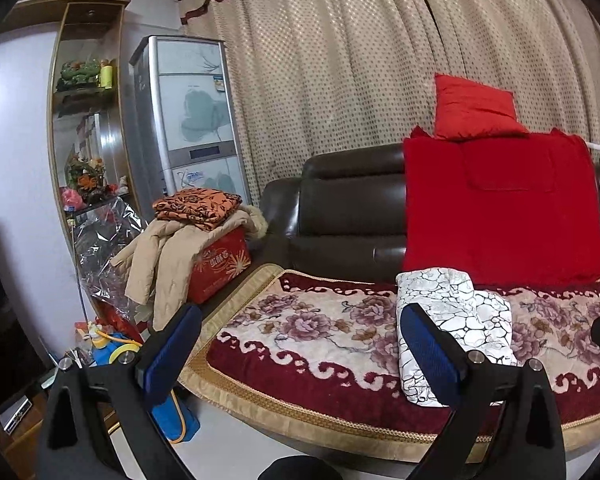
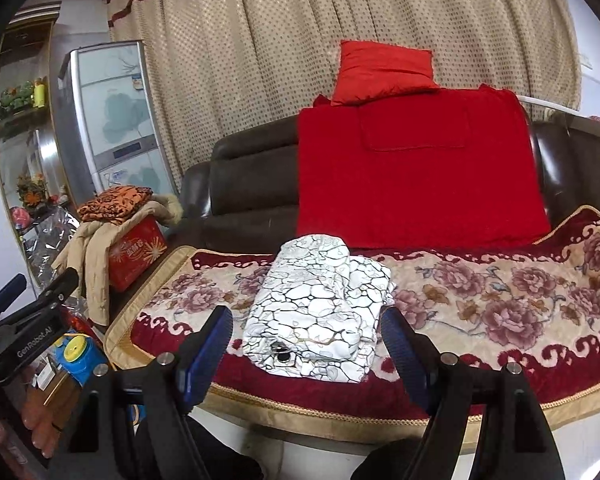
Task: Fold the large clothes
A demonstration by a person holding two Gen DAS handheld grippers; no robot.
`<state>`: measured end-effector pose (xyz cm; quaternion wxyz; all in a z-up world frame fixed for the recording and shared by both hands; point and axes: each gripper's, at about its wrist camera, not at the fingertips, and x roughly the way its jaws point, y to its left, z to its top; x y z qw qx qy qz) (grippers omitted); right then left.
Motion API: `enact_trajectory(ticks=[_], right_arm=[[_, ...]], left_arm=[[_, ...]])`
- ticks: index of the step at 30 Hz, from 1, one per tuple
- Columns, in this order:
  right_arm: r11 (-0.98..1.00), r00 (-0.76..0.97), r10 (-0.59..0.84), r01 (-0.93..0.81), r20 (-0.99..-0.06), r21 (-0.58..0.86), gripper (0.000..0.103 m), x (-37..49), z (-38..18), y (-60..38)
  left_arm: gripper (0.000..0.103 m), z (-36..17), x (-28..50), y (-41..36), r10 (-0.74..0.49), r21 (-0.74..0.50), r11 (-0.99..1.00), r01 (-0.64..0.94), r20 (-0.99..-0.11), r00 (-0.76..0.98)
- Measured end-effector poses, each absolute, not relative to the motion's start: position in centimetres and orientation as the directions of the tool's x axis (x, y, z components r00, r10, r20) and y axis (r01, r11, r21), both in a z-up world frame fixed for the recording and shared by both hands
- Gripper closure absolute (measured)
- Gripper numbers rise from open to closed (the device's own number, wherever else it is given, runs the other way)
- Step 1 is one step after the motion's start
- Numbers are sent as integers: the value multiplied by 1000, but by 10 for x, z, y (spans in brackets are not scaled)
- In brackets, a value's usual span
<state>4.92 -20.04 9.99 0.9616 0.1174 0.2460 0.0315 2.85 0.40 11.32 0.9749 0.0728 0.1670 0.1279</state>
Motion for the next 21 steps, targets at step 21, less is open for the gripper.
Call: enact_trajectory(ticks=[21], right_arm=[[972, 875, 139, -31, -464, 232, 23, 43, 111, -189]], left_arm=[[3, 121, 19, 18, 298, 171, 951, -256, -304, 905]])
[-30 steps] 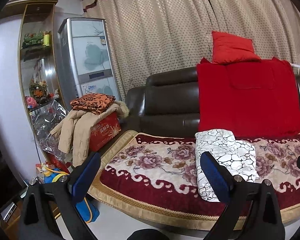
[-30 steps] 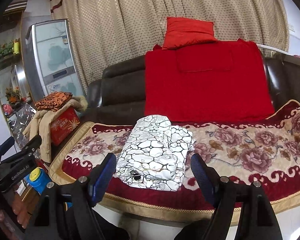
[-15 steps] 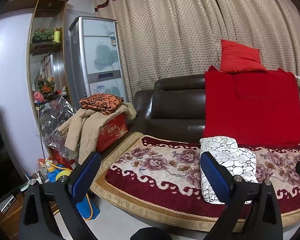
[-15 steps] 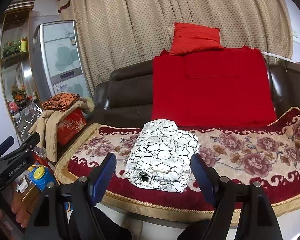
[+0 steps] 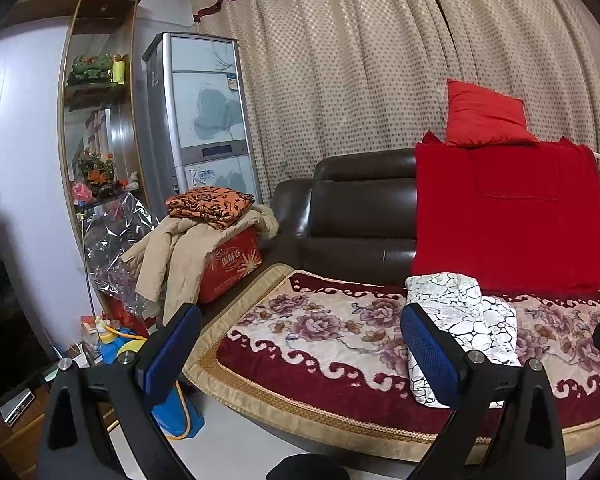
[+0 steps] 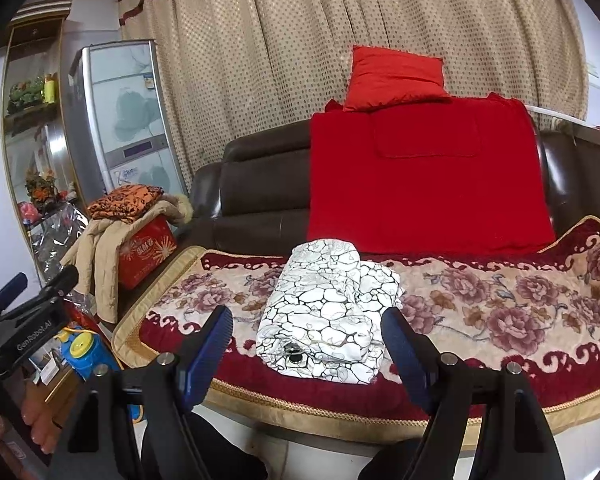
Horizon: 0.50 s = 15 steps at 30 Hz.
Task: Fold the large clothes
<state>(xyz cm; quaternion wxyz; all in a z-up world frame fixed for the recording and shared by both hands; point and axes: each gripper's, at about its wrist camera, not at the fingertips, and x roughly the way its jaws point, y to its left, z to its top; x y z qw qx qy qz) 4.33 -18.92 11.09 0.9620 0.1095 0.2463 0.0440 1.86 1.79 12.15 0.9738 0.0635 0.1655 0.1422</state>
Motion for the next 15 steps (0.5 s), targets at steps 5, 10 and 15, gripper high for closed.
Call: enact_trajectory(ticks=[5, 10, 15], right_arm=[[970, 868, 146, -31, -474, 241, 23, 47, 107, -187], [971, 870, 150, -40, -470, 237, 23, 47, 107, -184], [971, 867, 155, -45, -473, 236, 23, 49, 105, -182]], left_arm=[[3, 120, 19, 22, 314, 172, 947, -272, -306, 899], [3, 118, 20, 26, 328, 177, 942, -286, -307, 893], [3, 115, 21, 28, 339, 183, 938, -294, -309, 889]])
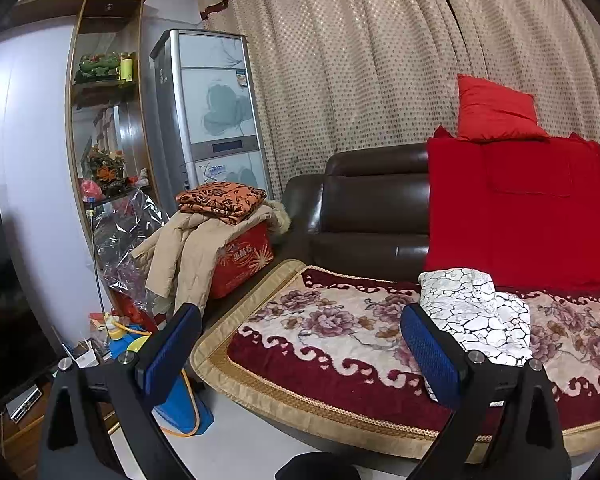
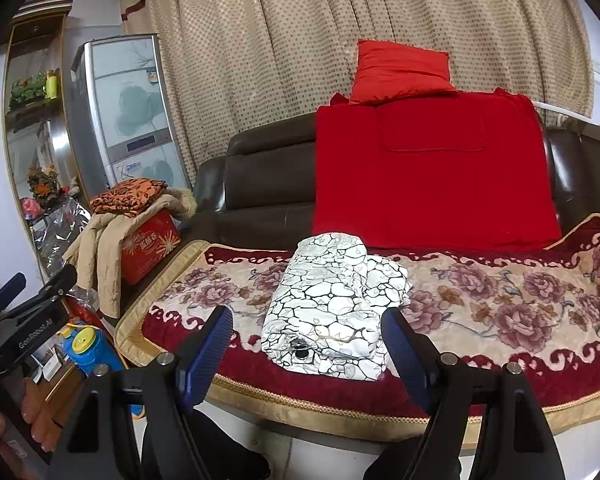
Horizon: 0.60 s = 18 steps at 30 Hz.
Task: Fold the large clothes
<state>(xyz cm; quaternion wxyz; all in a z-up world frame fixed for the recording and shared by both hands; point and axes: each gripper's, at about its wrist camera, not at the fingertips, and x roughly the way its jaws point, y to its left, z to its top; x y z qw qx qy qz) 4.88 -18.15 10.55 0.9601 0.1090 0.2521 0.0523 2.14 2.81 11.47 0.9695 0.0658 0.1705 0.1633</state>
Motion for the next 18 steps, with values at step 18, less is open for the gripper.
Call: enact_trajectory(ticks=[18], right_arm=[[970, 852, 180, -71, -492, 231, 23, 53, 99, -168]], left_arm=[[3, 108, 25, 37, 357, 189, 932, -310, -326, 876]])
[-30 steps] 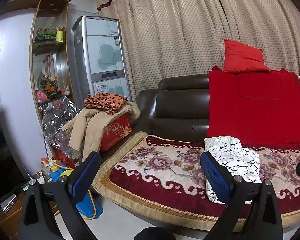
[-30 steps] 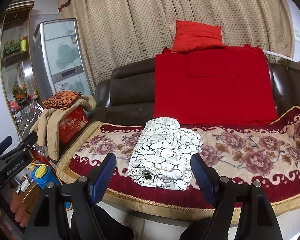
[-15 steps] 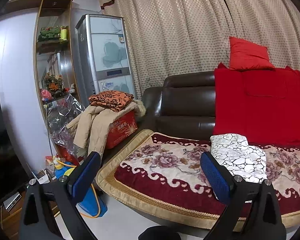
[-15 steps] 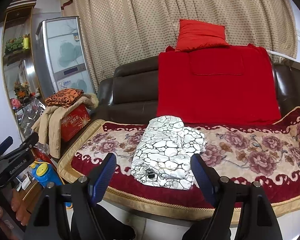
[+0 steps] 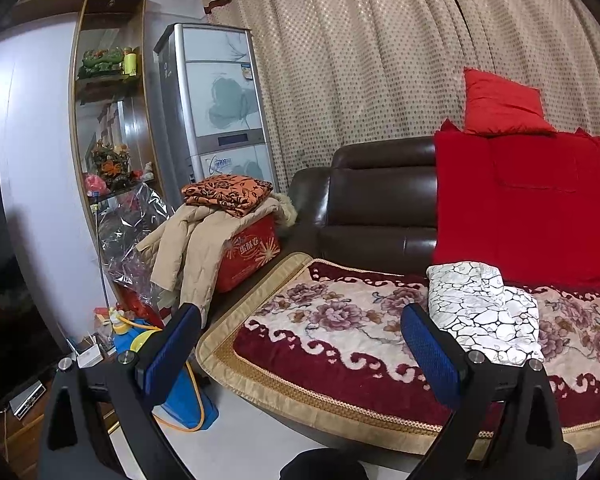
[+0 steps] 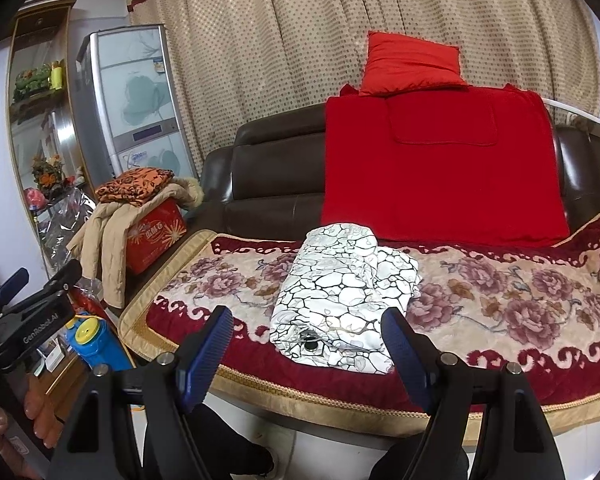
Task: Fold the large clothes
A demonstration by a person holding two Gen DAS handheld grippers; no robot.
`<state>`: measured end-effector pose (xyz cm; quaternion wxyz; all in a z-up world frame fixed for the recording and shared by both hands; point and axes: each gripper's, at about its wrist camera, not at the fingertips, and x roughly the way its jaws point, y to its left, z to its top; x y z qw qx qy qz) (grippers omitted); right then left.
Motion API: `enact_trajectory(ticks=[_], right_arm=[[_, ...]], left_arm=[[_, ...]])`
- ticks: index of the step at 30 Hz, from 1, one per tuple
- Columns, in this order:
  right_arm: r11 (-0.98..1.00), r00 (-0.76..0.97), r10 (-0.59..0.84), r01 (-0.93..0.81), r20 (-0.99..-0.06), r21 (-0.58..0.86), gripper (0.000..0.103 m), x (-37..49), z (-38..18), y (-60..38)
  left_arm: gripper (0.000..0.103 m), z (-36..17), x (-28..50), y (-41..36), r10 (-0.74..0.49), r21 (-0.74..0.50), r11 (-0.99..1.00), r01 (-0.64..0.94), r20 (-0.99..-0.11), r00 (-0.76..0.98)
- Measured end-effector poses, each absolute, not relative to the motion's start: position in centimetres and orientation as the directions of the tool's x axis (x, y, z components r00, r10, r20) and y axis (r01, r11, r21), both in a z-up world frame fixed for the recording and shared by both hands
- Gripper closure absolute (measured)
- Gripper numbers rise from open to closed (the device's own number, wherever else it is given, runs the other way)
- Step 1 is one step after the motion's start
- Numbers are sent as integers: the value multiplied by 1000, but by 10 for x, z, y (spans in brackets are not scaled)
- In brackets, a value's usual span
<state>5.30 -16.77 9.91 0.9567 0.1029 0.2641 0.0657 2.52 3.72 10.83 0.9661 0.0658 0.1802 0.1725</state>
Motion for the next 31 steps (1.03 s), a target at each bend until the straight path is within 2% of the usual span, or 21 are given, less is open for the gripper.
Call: enact_trajectory(ticks=[25, 31], right_arm=[[968, 841, 199, -87, -502, 237, 23, 67, 93, -150], [967, 830, 193, -72, -523, 243, 23, 89, 86, -157]], left_arm=[[3, 102, 32, 44, 350, 191, 935, -300, -347, 870], [3, 93, 59, 41, 251, 140, 967, -211, -410, 877]])
